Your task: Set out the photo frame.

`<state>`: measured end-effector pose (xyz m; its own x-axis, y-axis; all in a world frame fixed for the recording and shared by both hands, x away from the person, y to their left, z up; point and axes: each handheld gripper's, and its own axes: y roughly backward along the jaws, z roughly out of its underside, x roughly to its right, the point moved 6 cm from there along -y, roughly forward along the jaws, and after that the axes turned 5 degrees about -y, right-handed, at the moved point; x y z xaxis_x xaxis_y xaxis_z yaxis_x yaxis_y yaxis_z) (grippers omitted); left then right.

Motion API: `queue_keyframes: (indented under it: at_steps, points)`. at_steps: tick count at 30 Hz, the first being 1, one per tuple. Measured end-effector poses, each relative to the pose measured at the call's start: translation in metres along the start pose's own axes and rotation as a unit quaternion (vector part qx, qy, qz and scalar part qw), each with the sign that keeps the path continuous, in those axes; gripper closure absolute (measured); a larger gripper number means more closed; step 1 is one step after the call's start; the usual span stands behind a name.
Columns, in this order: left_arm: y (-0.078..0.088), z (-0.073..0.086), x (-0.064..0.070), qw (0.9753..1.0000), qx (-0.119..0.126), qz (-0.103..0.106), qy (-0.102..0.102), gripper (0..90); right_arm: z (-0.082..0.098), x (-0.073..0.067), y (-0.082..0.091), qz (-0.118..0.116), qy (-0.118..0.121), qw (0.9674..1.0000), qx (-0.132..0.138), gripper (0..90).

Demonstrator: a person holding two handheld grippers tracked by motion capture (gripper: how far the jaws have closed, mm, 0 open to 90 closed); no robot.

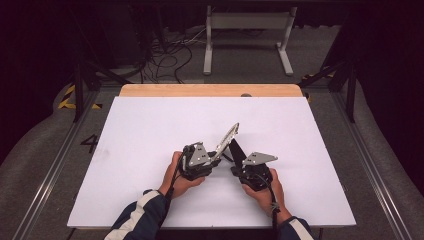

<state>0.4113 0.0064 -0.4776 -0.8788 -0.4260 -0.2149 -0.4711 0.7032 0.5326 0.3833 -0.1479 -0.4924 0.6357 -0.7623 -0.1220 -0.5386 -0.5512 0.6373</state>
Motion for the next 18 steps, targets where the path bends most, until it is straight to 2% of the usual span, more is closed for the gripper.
queue_keyframes:
  at_steps: [4,9,16,18]
  points:
    - [0.002,-0.002,0.004,0.9995,-0.013,-0.011,-0.025,70.2,0.0,0.002,0.001,0.003,0.004,1.0,-0.004,90.0]
    - [0.001,-0.002,0.005,0.9999,-0.006,-0.004,-0.015,68.9,0.0,0.005,0.001,0.003,0.006,1.0,-0.007,90.0]
    - [0.0,-0.004,0.009,0.9997,-0.009,-0.005,-0.021,68.9,0.0,0.009,0.002,0.01,0.013,0.9998,-0.01,90.0]
    - [-0.001,-0.005,0.01,0.9997,-0.008,-0.004,-0.024,68.0,0.0,0.012,0.003,0.019,0.015,0.9997,-0.01,90.0]
